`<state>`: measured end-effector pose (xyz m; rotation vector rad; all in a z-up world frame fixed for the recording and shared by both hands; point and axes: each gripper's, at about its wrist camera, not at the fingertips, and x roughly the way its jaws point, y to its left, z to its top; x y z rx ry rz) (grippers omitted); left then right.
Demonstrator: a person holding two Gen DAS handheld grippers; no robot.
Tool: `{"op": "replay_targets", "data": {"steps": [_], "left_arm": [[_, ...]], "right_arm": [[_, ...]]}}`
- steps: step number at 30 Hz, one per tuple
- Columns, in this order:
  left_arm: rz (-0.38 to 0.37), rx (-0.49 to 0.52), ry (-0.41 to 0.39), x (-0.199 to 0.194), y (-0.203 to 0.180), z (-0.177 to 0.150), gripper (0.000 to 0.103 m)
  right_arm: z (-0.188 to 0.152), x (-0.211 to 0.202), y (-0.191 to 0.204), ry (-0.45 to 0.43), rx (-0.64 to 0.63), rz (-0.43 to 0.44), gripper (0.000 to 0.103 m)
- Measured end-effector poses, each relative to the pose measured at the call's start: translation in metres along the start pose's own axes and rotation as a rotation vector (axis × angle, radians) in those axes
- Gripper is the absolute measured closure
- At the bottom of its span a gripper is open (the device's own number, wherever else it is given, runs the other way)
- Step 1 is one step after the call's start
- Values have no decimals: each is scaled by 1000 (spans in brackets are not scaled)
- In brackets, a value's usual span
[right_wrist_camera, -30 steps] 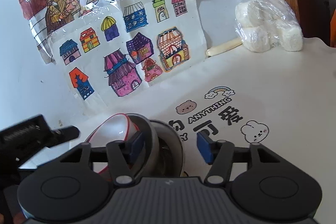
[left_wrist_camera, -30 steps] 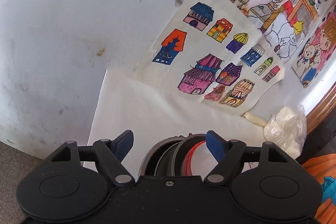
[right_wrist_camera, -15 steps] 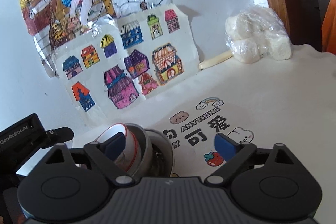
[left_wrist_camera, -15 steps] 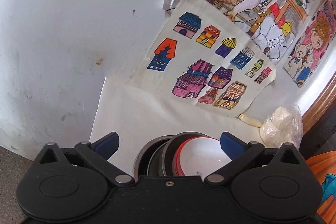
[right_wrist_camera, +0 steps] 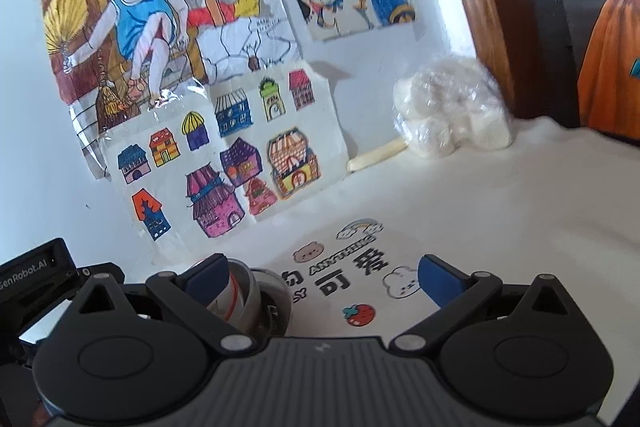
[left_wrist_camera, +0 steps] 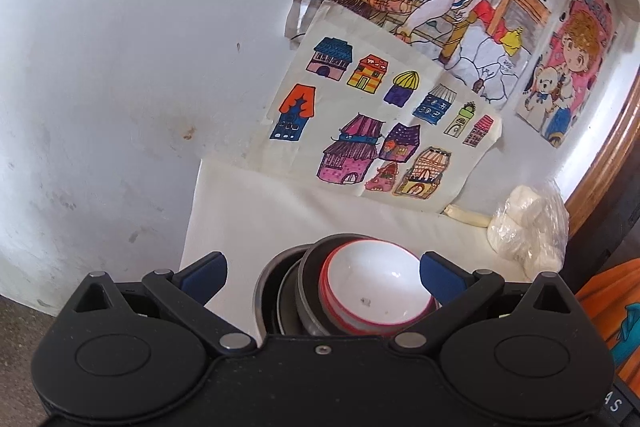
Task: Organize plates and bowls
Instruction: 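Pull both open grippers back from the stacked dishes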
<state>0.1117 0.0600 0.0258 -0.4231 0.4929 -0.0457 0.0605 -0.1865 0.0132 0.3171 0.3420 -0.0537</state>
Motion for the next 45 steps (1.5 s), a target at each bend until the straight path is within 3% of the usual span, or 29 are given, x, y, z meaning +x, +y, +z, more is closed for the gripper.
{"op": "replay_targets", "data": {"steps": [7,21,35,45], "left_arm": [[16,54,-18,-28,0,-15,1],[6,161,-63,-83,3,-55,1],[10,215,-71,-111,19,-96,1],[8,242,-96,-123,27,-104,1]], "right_arm": [[-5,-37,3,-64,-83,-9,0],[-33,-104,-16,-155,-67,-37,0],[-84,-135,-25,-145,-64,6,0],[-94,-147,-23,-157,-80,15,0]]}}
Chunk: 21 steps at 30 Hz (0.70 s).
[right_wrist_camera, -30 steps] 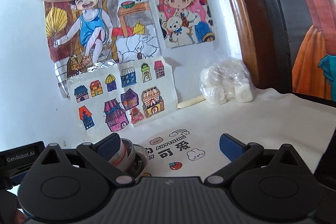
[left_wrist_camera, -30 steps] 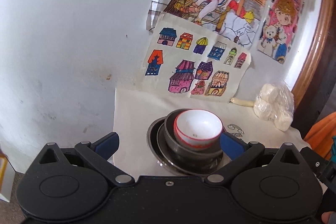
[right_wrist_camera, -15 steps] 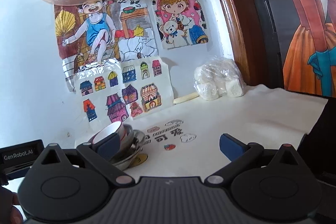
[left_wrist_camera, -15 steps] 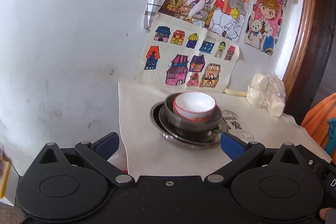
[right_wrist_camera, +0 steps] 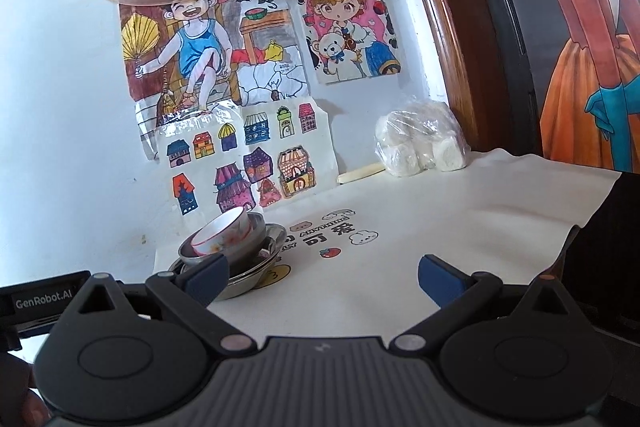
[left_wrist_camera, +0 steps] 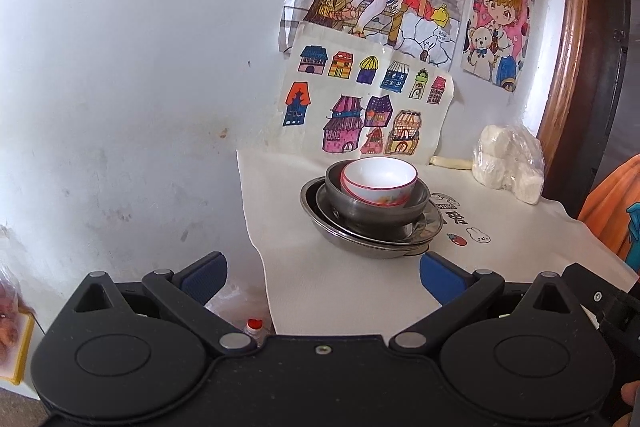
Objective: Organize plates and bowls
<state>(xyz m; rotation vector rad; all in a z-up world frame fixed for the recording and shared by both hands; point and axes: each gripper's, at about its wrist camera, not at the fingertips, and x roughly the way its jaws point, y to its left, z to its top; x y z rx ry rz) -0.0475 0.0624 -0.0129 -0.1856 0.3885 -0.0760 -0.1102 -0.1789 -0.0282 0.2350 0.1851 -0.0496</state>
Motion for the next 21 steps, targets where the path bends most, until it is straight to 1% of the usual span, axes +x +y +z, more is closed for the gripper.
{"op": "replay_targets", "data": {"steps": [4,9,10,13,15,18,21], "left_arm": [[6,30,-20,-3,1,-4,1],[12,60,-32,-1,4,-12,1],[12,61,-41,-1,5,-14,1],[3,57,-104,-5,7,-23,1],[-4,66,-124,-5,7,-30,1],[-19,73,-116,0,6,-38,1],[-28,62,-114,4,7,-41,1]], "right_arm": [[-2,0,3,-1,-20,-2,0],[-9,2,8,-4,-74,-9,0],[-10,2,9,-2,-81,-8,0],[-15,5,10,3,-99,-6,0],[-18,7,10,-1,-109,-5,0],[-23,9,10,-22,-126,-22,0],[-29,14,10,-18,-134,-30,0]]}}
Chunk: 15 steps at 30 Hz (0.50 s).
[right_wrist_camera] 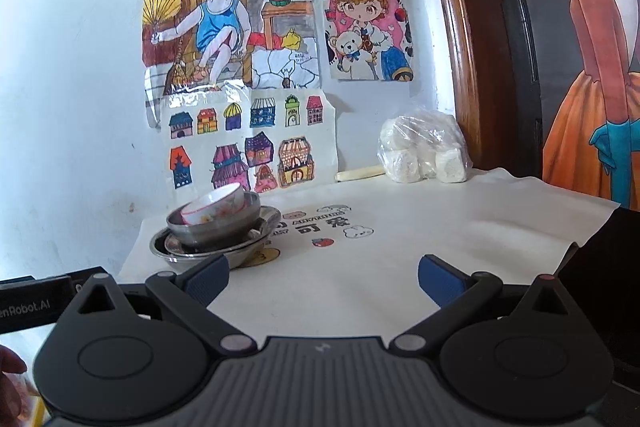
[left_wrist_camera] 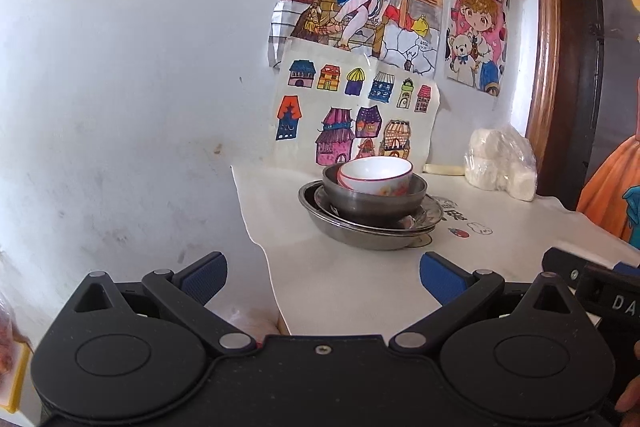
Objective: Organize plates and bowls
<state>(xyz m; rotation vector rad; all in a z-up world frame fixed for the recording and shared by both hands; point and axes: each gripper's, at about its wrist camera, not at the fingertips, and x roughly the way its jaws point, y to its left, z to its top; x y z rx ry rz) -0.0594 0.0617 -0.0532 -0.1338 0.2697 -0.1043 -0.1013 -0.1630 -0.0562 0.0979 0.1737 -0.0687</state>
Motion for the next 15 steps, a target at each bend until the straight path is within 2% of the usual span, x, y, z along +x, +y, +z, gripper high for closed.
{"op": "replay_targets", "data": {"steps": [5,15], "left_arm": [[18,3,-18,5,1,-6,1],[36,13,-21,10,0,-12,1]], "right_arm": [[-7,9,-4,16,9,4,0],[-18,12,-10,-20,-8,-36,0]]}}
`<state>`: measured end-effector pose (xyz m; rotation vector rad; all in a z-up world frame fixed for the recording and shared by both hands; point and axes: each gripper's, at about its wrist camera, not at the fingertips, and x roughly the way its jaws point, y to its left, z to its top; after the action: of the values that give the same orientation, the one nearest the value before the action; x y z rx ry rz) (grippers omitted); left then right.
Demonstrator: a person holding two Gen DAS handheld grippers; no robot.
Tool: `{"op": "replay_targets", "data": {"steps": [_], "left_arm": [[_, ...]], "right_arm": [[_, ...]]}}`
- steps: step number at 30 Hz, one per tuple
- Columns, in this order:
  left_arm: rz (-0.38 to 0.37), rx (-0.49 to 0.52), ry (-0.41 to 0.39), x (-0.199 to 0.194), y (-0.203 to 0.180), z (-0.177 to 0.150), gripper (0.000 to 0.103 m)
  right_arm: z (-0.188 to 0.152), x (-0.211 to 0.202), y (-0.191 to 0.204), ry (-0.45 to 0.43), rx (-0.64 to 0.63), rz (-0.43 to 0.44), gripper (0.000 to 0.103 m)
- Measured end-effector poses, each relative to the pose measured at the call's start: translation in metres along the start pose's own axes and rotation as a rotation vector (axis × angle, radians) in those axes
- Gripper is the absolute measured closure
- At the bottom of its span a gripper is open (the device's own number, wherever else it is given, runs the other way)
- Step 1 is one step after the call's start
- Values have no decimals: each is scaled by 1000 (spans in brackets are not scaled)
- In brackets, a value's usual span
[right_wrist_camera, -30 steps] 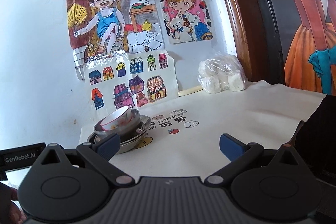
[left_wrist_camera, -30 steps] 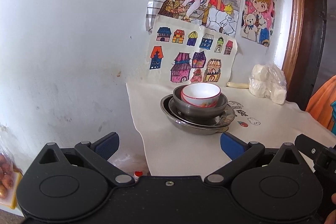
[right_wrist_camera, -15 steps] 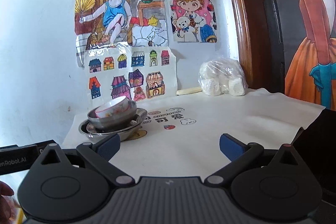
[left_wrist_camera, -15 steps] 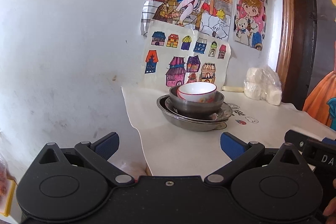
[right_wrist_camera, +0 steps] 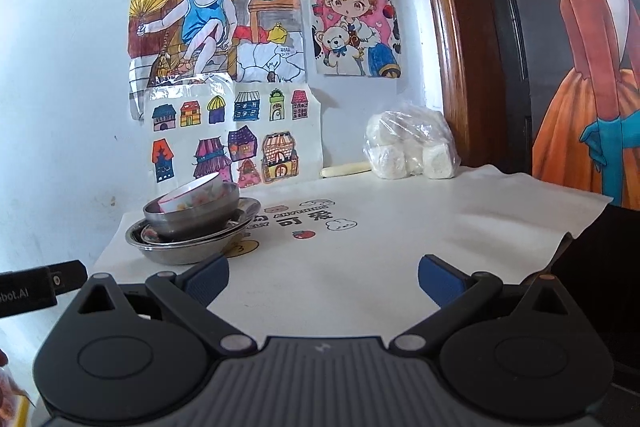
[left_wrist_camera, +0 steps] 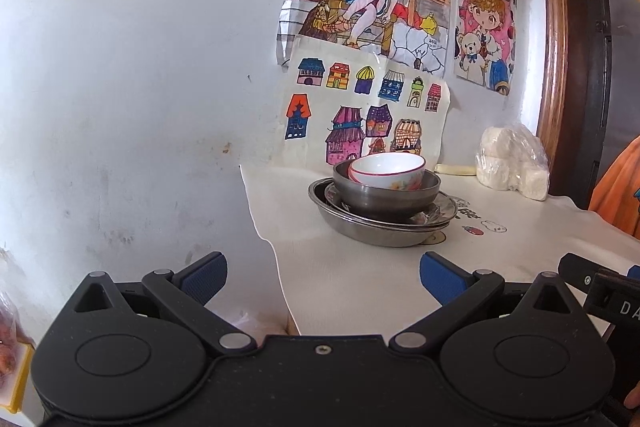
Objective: Organize plates and bowls
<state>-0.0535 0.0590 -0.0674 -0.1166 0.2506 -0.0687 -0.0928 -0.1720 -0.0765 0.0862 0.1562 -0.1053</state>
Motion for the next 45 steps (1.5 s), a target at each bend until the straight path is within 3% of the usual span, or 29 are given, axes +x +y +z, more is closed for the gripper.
{"op": "replay_targets", "data": {"steps": [45], "left_arm": [[-2,14,-11,-8,-8,-2,1]], "right_arm": [[-3,-3,3,35,-23,31,0]]}}
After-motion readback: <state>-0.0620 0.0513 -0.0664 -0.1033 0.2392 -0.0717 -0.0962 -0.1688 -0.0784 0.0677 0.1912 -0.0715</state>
